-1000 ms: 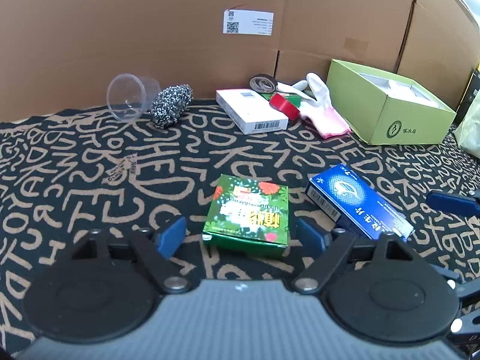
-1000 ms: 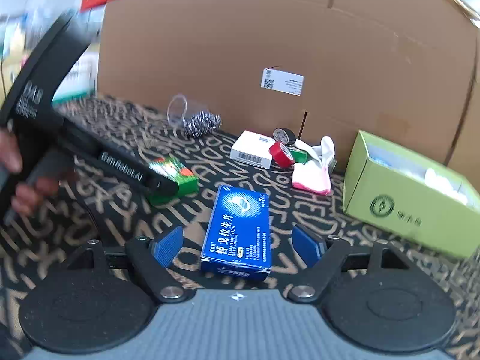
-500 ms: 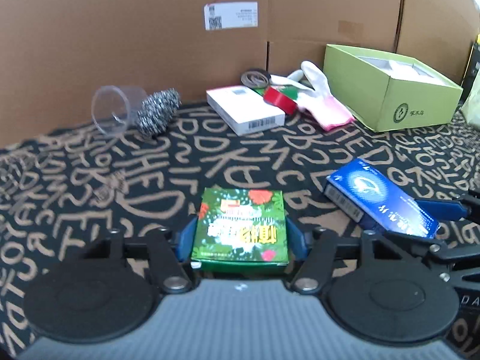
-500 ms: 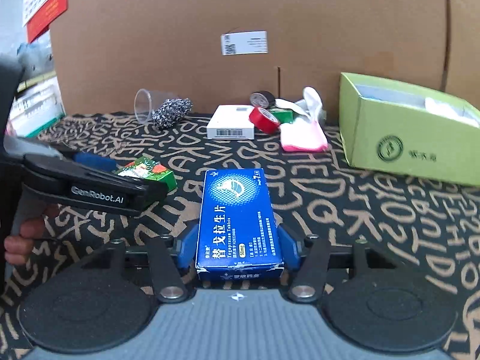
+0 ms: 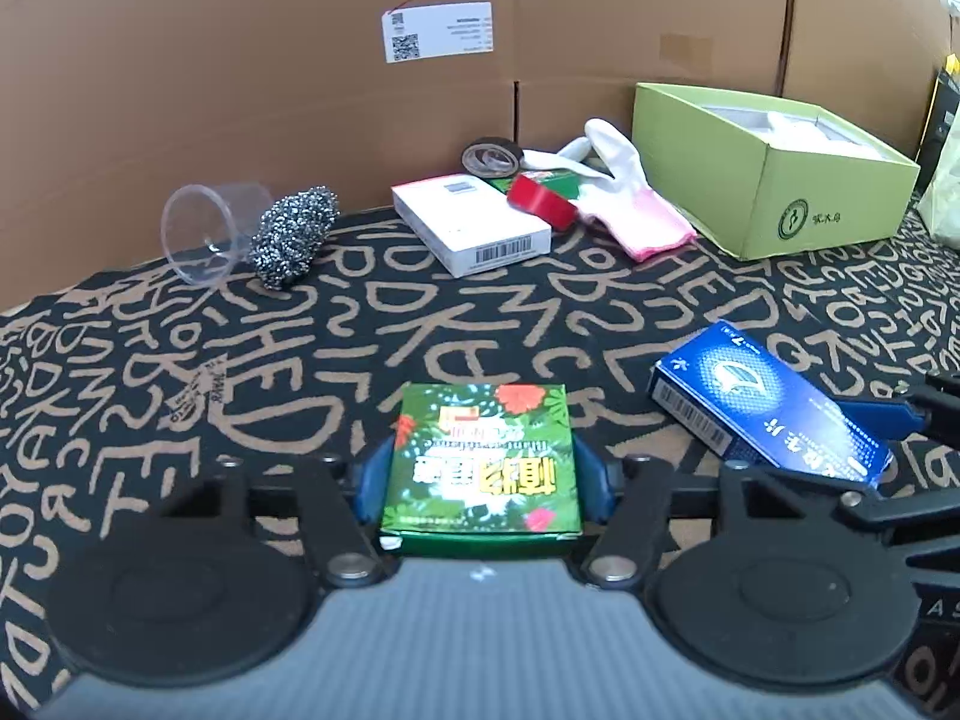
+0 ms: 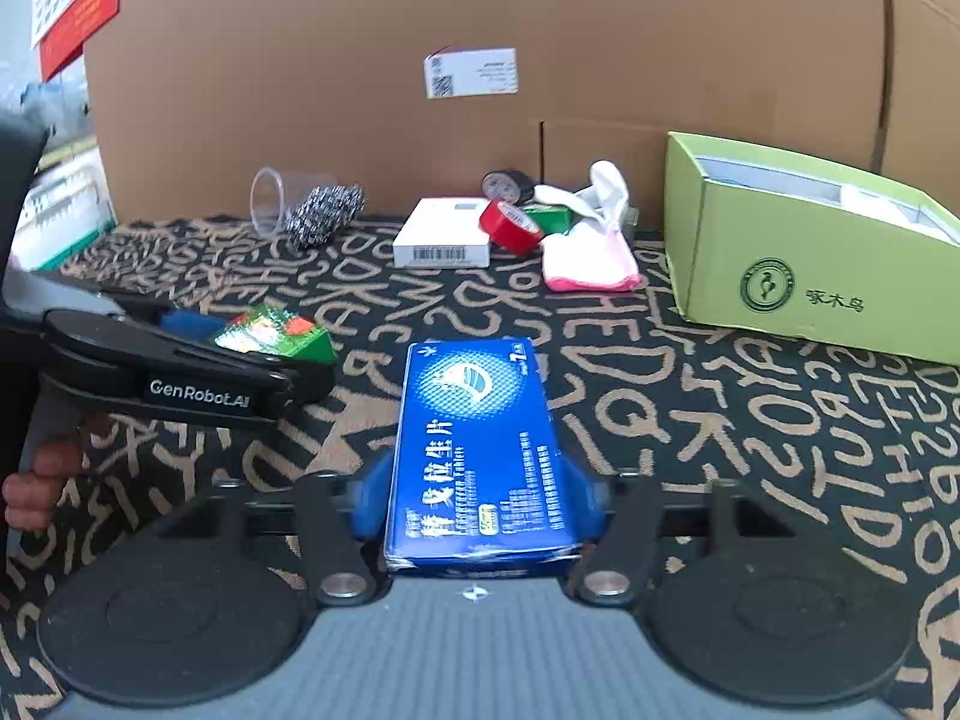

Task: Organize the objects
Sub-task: 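Lower the green box and blue medicine box into the lime-green box, open both tools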

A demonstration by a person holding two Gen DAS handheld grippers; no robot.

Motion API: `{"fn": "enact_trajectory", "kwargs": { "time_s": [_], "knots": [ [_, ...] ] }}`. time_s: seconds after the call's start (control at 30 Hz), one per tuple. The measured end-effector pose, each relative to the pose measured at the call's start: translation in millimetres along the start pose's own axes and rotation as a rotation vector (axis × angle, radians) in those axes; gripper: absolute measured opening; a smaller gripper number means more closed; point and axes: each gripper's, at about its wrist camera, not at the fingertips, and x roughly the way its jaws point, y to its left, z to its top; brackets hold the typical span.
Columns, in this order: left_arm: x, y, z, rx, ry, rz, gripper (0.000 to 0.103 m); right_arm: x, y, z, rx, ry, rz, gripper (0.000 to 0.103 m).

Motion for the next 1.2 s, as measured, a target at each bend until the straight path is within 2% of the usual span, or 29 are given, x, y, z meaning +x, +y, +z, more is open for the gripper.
{"fn": "enact_trajectory", "kwargs": {
  "time_s": [0.07,0.23,0.5,0.6,0.77,0.97,1.2],
  "knots": [
    [-1.8,-3.3,1.2,0.006,0.003,-0.004,0.060,-4.1,-1.7,-1.2,0.004,-0.004,0.002,0.060],
    [-16.0,-16.5,20.4,0.006,-0.040,-0.102,0.060,-27.2,-17.8,2.3,0.040,-0.051,0.007,0.060],
    [-36.7,-64.6,91.7,0.053,-0.168,-0.270,0.060,-75.2,-77.2,39.0,0.086,-0.202,-0.122,0.060],
    [-31.6,-91.5,123.4,0.076,-0.185,-0.298,0.060,-86.0,-100.4,54.7,0.087,-0.261,-0.201,0.060],
    [-0.6,-136.2,175.2,0.074,-0.176,-0.312,0.060,-80.1,-143.3,81.8,0.075,-0.301,-0.316,0.060],
    [55.4,-180.7,220.4,0.041,-0.153,-0.271,0.060,-50.1,-193.6,112.2,0.007,-0.293,-0.427,0.060],
    [108.9,-215.9,244.1,0.017,-0.134,-0.240,0.060,-17.9,-240.4,132.8,0.033,-0.276,-0.454,0.060]
  ]
}}
